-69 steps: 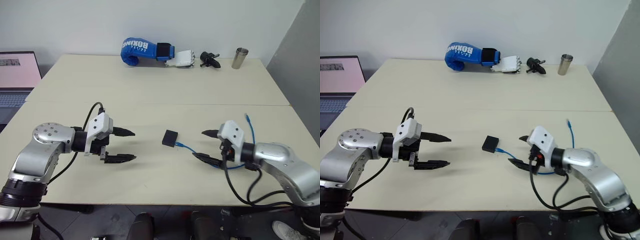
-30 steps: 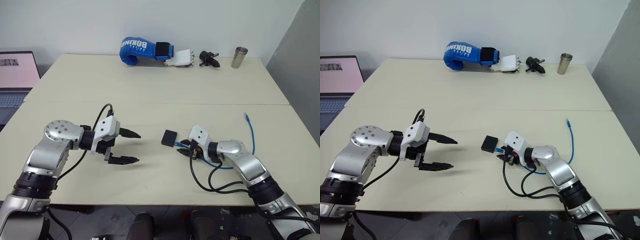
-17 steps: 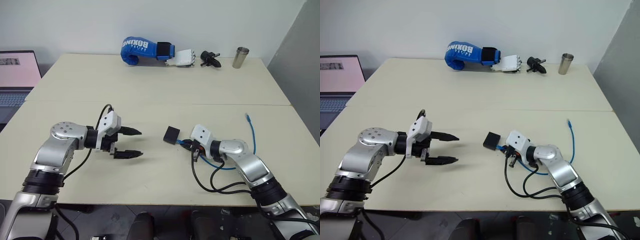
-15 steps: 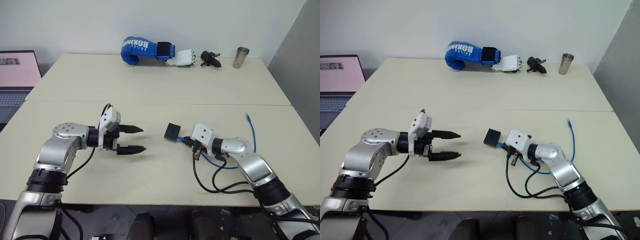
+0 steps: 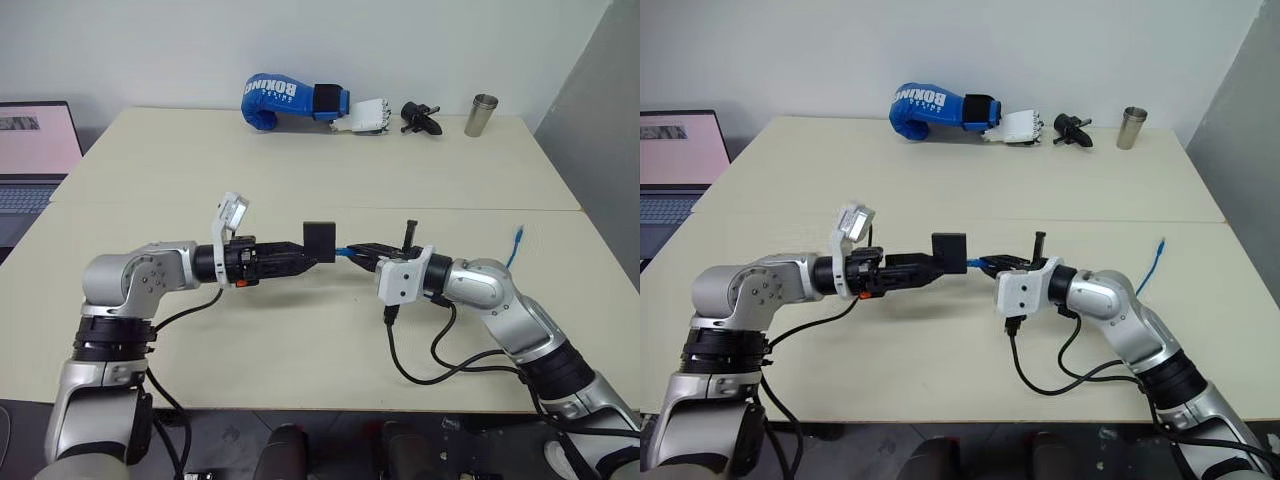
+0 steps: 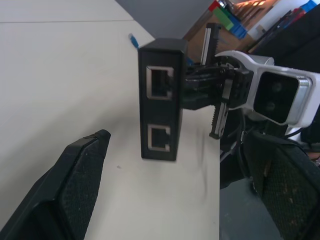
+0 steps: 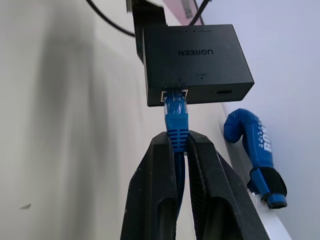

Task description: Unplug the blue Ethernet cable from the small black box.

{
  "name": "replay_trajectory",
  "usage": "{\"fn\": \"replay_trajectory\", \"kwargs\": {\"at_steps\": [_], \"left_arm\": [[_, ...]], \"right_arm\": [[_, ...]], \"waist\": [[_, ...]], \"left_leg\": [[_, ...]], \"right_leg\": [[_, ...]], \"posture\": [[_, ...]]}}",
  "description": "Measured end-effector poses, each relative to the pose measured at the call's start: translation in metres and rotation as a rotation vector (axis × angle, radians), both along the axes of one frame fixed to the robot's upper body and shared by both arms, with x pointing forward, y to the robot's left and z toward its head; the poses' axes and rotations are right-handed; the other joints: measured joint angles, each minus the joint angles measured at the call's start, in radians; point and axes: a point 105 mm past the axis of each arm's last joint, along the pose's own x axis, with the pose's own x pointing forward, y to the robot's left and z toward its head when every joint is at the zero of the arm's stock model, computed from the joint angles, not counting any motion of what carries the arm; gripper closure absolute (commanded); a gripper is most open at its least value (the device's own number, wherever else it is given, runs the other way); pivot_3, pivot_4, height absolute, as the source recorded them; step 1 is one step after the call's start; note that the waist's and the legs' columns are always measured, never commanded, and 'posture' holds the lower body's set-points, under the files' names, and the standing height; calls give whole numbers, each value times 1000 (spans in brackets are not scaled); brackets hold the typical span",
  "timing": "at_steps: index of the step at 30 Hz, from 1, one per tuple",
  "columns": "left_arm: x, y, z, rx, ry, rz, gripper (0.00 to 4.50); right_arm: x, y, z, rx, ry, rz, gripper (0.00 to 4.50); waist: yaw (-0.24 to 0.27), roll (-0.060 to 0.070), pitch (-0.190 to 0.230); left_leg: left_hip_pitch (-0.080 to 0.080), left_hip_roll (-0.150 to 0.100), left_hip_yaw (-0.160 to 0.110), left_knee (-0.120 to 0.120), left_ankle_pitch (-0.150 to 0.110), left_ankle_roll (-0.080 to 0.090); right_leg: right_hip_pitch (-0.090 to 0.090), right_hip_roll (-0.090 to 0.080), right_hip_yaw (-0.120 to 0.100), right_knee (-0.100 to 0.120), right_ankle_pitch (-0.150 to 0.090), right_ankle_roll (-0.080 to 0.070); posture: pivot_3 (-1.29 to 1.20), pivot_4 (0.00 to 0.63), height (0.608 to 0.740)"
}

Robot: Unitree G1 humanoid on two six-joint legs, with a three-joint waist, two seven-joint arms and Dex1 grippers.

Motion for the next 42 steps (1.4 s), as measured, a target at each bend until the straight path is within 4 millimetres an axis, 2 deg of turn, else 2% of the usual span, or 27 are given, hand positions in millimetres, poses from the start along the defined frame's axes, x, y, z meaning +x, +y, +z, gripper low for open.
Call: {"fn": "replay_trajectory", "kwargs": {"at_steps": [3, 6, 13, 22, 33, 35, 36, 42], "left_arm": [[2, -1, 5, -13, -5, 5, 0], [2, 0, 4, -18, 13, 6, 484], [2, 2, 5, -51, 56, 1, 2005], [2, 2, 6, -62, 70, -8, 3673], [3, 1, 3, -45, 47, -18, 3741], [3, 0, 2, -31, 40, -20, 3741], [4, 0, 1, -26, 36, -20, 3741], [4, -2, -4, -3, 38, -24, 3741]], "right_arm": [[-1, 1, 0, 13, 19, 4, 4442], [1, -1, 1, 21, 31, -13, 4443], [4, -5, 4, 31, 35, -30, 4443], [2, -4, 4, 21, 33, -18, 4444], [2, -5, 2, 9, 31, -23, 4445], [1, -5, 0, 6, 38, -24, 3740], [1, -5, -1, 7, 42, -26, 3648], [-5, -2, 1, -1, 51, -8, 2360]], "waist": [[0, 0, 0], [-1, 0, 0], [0, 0, 0], [0, 0, 0], [0, 0, 0], [0, 0, 0], [0, 0, 0], [0, 0, 0]], "left_leg": [[0, 0, 0, 0, 0, 0], [1, 0, 0, 0, 0, 0], [0, 0, 0, 0, 0, 0], [1, 0, 0, 0, 0, 0], [0, 0, 0, 0, 0, 0], [0, 0, 0, 0, 0, 0], [0, 0, 0, 0, 0, 0], [0, 0, 0, 0, 0, 0]], "right_leg": [[0, 0, 0, 0, 0, 0], [0, 0, 0, 0, 0, 0], [0, 0, 0, 0, 0, 0], [0, 0, 0, 0, 0, 0], [0, 0, 0, 0, 0, 0], [0, 0, 0, 0, 0, 0], [0, 0, 0, 0, 0, 0], [0, 0, 0, 0, 0, 0]], "posture": [[0, 150, 740], [0, 150, 740], [0, 150, 740], [0, 150, 740], [0, 150, 740], [0, 150, 740], [0, 150, 740], [0, 150, 740]]}}
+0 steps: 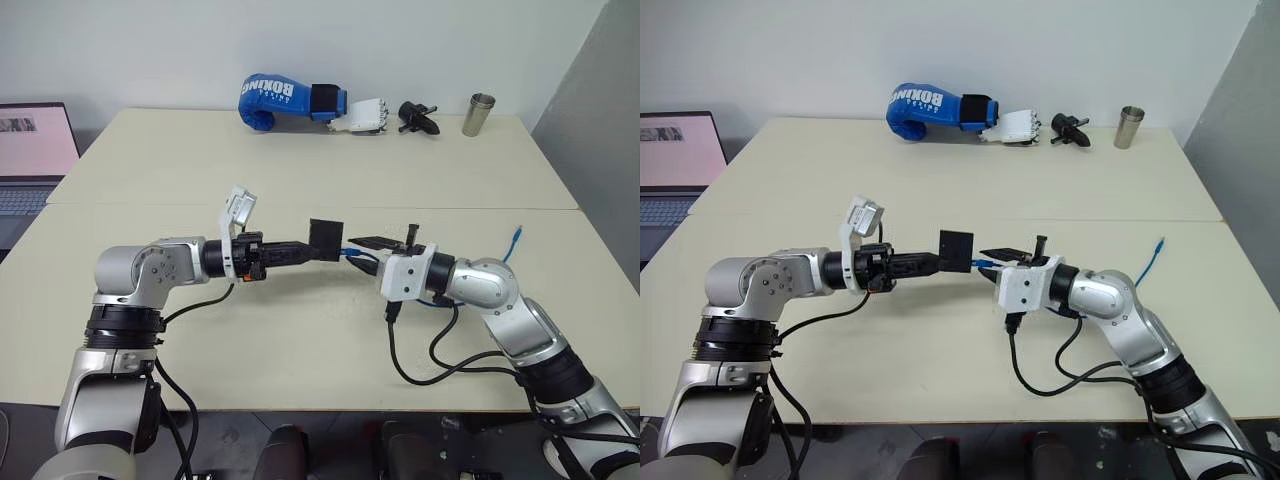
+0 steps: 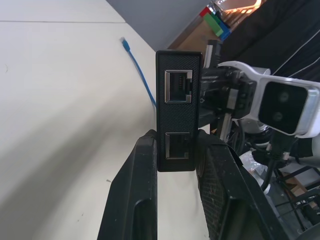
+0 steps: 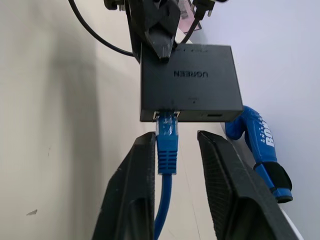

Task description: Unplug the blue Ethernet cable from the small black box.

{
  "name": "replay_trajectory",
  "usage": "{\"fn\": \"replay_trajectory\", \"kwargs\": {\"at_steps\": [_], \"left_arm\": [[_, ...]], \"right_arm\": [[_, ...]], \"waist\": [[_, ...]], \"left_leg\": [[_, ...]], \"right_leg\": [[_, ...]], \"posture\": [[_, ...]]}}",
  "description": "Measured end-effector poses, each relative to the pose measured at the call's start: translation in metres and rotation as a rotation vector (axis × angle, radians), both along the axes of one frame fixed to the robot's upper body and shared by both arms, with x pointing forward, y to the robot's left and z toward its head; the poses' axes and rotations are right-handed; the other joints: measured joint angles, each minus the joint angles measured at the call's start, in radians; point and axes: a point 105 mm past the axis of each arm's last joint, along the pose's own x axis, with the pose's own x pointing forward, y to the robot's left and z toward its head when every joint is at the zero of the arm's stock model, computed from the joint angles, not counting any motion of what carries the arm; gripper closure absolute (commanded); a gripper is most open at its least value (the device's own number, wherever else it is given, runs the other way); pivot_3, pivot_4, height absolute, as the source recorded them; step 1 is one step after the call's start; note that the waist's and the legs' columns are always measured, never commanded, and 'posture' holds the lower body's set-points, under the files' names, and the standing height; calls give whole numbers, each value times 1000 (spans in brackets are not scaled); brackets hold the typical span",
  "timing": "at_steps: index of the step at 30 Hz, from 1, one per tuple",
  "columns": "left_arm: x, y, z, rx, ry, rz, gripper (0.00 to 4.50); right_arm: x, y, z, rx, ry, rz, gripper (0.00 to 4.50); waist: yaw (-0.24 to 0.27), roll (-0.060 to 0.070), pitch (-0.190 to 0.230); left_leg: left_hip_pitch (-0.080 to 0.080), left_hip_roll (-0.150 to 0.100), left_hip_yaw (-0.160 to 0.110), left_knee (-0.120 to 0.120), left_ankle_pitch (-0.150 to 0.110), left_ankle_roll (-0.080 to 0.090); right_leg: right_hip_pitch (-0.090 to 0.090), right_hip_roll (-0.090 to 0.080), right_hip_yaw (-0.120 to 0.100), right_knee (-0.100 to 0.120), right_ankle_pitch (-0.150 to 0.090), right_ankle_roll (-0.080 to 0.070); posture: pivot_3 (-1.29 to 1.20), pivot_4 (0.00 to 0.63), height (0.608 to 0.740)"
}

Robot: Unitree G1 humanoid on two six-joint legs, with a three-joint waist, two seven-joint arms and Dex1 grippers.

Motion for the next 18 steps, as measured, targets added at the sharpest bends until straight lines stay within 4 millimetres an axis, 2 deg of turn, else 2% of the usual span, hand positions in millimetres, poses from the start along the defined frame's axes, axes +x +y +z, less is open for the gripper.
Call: {"fn": "replay_trajectory", "kwargs": {"at_steps": [3, 5, 6, 13, 16, 18], "left_arm": [[0, 0, -2, 13, -9, -11, 3741], [-2, -1, -3, 25, -22, -36, 3741], [-3, 2, -5, 49, -36, -48, 3741], [-12, -1, -7, 96, -82, -160, 3741], [-14, 0, -7, 123, -110, -196, 3741], [-14, 0, -5, 133, -135, -213, 3741]], "right_arm": [[-7, -4, -6, -36, 62, 14, 2348], [-17, -10, -11, -19, 198, 20, 2348], [-22, -15, -10, 40, 344, 4, 2348], [-14, -22, 12, 337, 771, -79, 2348], [-12, -22, 20, 390, 893, -85, 2348], [-14, -22, 17, 392, 1002, -87, 2348]], "waist": [[1, 0, 0], [3, 0, 0], [3, 0, 0], [-2, 0, 0], [0, 0, 0], [0, 0, 0]], "left_leg": [[0, 0, 0, 0, 0, 0], [0, 0, -1, 0, 0, 0], [0, 0, -1, 0, 0, 0], [1, 1, -1, -1, 0, 0], [1, 0, -1, -1, 0, 0], [0, 0, 0, -1, 0, 0]], "right_leg": [[0, 0, 0, 0, 0, 0], [1, 0, -1, -1, 0, 0], [1, 0, 0, -1, 0, 0], [1, 0, -1, 0, 0, 0], [1, 0, -1, -1, 0, -1], [1, 0, 0, -1, 0, -1]], "posture": [[0, 150, 740], [0, 150, 740], [0, 150, 740], [0, 150, 740], [0, 150, 740], [0, 150, 740]]}}
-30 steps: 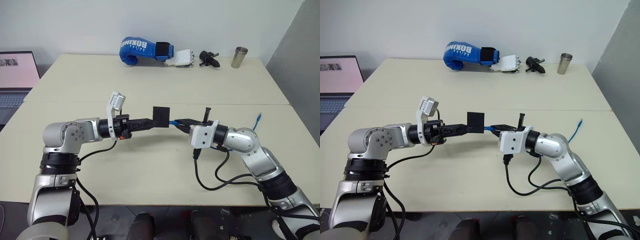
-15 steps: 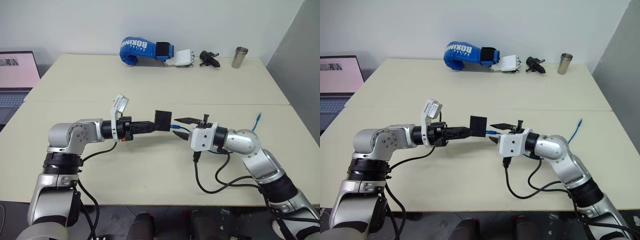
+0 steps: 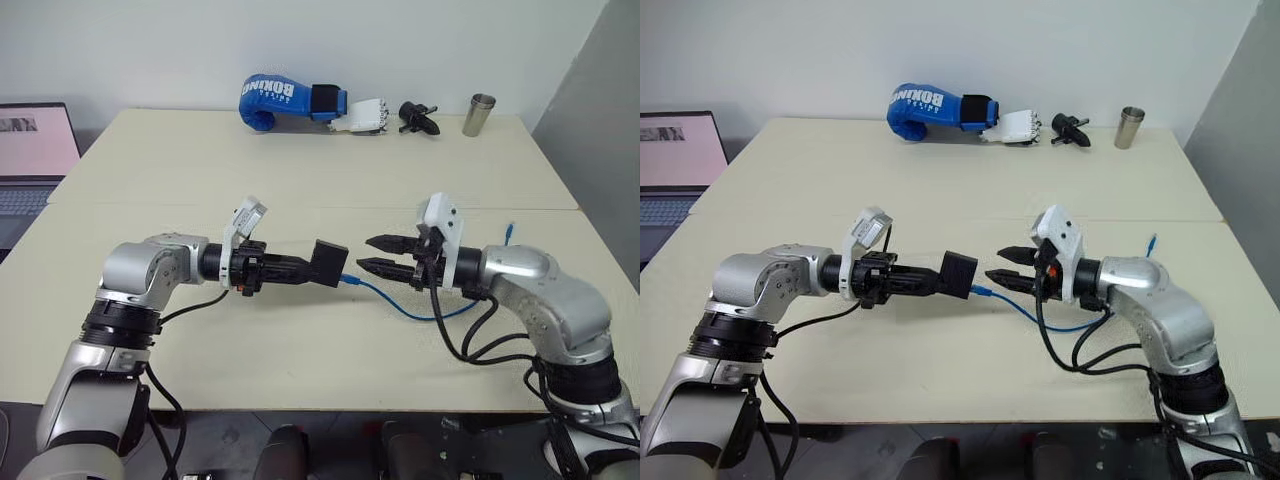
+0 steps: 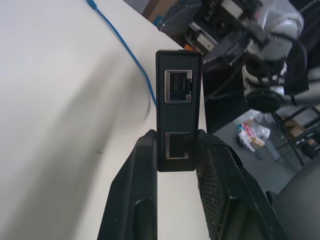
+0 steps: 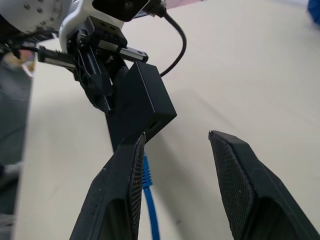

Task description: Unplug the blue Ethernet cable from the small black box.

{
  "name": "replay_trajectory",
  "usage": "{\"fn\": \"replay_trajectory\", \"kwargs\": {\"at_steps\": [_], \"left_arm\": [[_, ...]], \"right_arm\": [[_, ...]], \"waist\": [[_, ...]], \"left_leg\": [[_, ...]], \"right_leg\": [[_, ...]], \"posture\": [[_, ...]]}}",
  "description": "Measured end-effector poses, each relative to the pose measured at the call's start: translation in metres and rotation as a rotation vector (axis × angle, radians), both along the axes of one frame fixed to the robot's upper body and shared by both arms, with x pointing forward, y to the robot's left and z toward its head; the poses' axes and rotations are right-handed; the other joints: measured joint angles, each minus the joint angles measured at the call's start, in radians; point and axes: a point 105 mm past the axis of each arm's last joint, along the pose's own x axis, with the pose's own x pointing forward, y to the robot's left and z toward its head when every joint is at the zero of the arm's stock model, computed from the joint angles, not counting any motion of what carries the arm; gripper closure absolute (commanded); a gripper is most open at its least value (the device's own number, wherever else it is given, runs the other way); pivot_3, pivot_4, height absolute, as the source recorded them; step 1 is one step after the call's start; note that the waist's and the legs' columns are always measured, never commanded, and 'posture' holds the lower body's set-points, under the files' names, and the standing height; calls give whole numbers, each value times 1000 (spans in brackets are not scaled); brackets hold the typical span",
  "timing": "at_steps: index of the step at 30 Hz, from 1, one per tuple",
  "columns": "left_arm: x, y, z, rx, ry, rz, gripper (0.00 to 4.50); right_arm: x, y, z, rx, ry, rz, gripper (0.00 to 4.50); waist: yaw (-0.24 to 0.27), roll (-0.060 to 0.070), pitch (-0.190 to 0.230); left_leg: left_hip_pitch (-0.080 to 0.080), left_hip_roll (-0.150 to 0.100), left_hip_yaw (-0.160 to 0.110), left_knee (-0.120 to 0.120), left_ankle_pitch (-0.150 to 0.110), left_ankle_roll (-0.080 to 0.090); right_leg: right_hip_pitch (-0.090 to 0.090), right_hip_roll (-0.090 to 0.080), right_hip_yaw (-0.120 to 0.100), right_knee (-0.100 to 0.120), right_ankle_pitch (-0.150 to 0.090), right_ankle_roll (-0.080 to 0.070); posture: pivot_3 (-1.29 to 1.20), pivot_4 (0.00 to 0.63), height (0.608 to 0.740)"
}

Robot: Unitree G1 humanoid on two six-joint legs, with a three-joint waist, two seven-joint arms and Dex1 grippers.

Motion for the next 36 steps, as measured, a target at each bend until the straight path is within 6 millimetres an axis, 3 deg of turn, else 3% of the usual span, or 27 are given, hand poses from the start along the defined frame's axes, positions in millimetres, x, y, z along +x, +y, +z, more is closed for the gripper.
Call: {"fn": "replay_trajectory", "kwargs": {"at_steps": [4, 9, 29, 36], "left_arm": [[0, -2, 7, 1, -31, -27, 3741], [-1, -2, 7, 2, -41, -43, 3741], [-1, -1, 8, 1, -35, -35, 3742], [0, 6, 13, -20, -24, 12, 3742]], "right_arm": [[-8, 7, -3, 36, 183, 75, 2348], [-6, 8, -7, 37, 256, 88, 2348], [0, 18, -11, 91, 342, 125, 2348], [0, 9, -20, 175, 400, 93, 2348]], "waist": [[0, 0, 0], [-1, 0, 0], [-2, 0, 0], [-1, 0, 0]], "left_leg": [[-1, 0, 0, 0, 0, 0], [-1, 0, 0, 0, 0, 0], [-2, 0, 1, 0, 0, 0], [-3, 0, 1, 0, 0, 0]], "right_leg": [[-1, 0, 0, 0, 0, 0], [-2, 0, 0, 0, 0, 0], [-3, 0, 0, 0, 0, 0], [-4, 0, 0, 0, 0, 0]], "posture": [[0, 150, 740], [0, 150, 740], [0, 150, 740], [0, 150, 740]]}}
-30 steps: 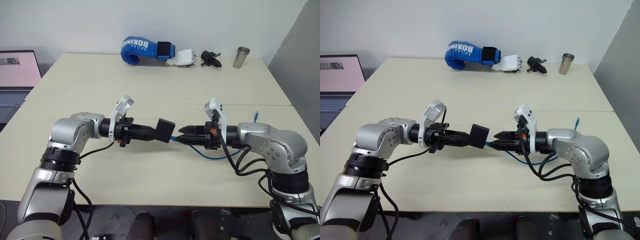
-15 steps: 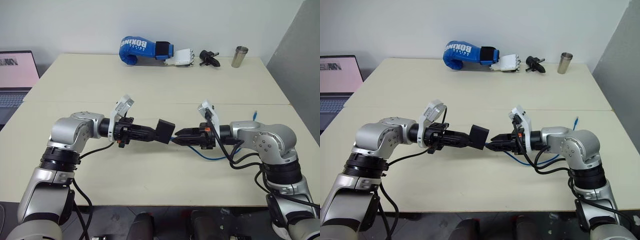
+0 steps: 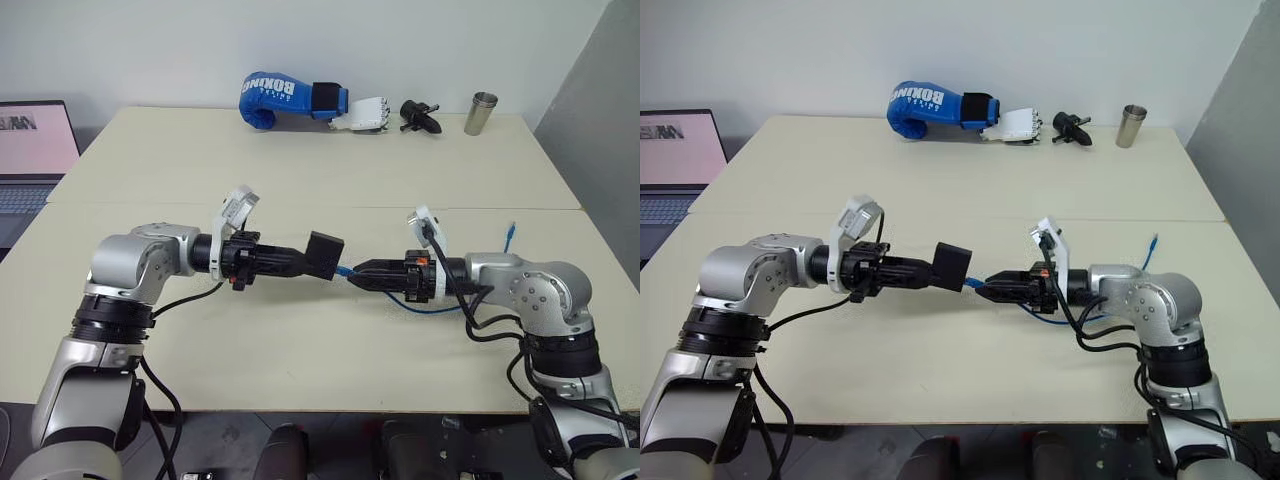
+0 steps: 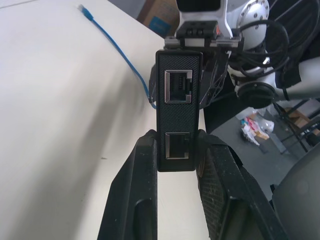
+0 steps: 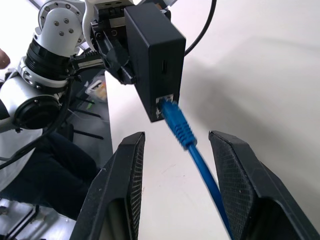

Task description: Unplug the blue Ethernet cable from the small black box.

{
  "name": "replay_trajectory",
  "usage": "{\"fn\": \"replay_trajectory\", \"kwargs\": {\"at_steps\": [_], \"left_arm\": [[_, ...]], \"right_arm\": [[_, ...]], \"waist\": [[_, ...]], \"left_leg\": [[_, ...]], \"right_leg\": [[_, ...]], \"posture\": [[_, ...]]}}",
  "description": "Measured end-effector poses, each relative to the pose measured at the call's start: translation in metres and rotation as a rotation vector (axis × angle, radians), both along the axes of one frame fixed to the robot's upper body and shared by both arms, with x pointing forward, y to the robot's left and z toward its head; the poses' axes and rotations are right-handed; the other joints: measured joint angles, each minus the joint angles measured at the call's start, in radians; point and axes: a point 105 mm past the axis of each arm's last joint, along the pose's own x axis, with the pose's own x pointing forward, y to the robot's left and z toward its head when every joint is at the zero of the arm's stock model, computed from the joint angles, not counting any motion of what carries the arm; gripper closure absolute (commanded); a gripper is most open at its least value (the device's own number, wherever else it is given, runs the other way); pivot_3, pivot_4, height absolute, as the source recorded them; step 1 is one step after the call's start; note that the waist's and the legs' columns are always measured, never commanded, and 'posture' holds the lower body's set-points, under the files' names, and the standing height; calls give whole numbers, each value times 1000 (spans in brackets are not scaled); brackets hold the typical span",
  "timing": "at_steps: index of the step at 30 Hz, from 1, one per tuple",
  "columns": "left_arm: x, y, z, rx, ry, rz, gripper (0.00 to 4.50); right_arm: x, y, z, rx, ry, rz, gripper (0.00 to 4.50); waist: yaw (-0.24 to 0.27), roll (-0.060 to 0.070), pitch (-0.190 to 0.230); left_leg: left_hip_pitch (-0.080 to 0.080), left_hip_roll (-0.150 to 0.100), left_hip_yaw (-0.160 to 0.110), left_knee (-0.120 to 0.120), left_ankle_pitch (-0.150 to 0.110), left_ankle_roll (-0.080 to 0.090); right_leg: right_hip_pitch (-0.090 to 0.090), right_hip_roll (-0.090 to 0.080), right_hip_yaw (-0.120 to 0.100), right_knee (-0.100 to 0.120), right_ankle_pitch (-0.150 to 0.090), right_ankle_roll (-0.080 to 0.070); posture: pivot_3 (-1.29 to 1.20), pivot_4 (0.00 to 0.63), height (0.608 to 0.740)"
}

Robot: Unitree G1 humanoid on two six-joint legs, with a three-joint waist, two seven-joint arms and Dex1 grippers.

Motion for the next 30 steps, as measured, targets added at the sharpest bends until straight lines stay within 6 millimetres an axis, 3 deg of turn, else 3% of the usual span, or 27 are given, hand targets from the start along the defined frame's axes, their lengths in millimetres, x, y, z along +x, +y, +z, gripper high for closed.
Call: {"fn": "replay_trajectory", "kwargs": {"at_steps": [8, 29, 30], "left_arm": [[-2, -2, 1, -5, 6, 1, 3742], [-4, -3, 0, -8, 13, 9, 3742], [-4, -3, 0, -8, 13, 9, 3742]], "right_arm": [[1, 11, 4, 50, -9, -3, 2348], [3, 12, -1, 27, -25, -3, 2348], [4, 12, -1, 25, -26, -4, 2532]], "waist": [[-1, 0, 0], [-1, 0, 0], [-1, 0, 0]], "left_leg": [[0, 0, 0, 0, 0, 0], [0, 0, 0, 0, 0, 0], [0, 0, 0, 0, 0, 0]], "right_leg": [[0, 0, 0, 0, 0, 0], [0, 0, 0, 0, 0, 0], [0, 0, 0, 0, 0, 0]], "posture": [[0, 150, 740], [0, 150, 740], [0, 150, 740]]}}
